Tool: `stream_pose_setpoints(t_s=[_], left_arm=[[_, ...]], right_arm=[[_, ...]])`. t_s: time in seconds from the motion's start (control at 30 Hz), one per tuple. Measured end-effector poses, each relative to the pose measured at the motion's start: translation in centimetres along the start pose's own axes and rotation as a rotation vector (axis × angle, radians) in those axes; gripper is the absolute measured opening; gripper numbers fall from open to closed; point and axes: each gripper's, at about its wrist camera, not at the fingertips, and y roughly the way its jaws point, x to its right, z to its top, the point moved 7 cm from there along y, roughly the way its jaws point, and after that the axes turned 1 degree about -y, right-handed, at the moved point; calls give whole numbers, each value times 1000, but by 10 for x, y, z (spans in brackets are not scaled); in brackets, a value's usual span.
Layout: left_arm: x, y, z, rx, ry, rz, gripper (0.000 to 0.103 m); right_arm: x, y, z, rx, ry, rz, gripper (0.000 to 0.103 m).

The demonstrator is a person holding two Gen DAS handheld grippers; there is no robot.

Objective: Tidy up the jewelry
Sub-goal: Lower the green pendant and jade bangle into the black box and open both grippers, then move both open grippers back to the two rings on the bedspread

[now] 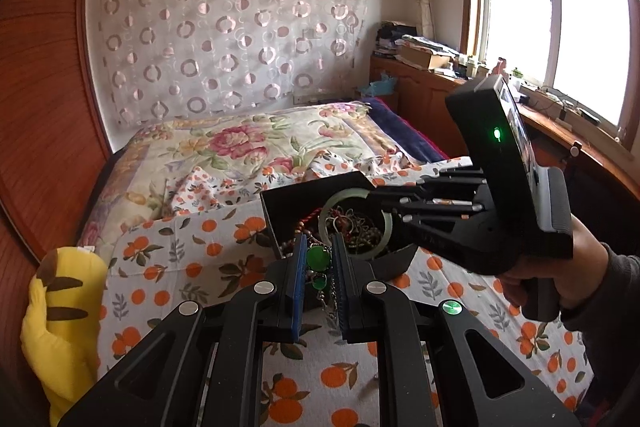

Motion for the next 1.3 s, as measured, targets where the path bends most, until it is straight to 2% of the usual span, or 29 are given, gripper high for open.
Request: stream_pose_setpoints(t_s=[0.33, 0.7, 1.03, 1.17, 1.3], left_arm=[[2, 10, 4, -2, -6, -1, 12], [3, 43, 34, -18, 0, -9, 12], [9, 52, 49, -13, 17, 14, 12], [8, 51, 51, -13, 16, 23, 27], [6, 48, 38, -27, 17, 26, 29]], right_arm=[[5, -17, -16, 15, 7, 4, 11], [21, -42, -46, 21, 24, -18, 11], [26, -50, -62, 15, 33, -16, 11], [23, -56, -66, 22, 30, -1, 11], [17, -66, -70, 33, 24, 15, 11]])
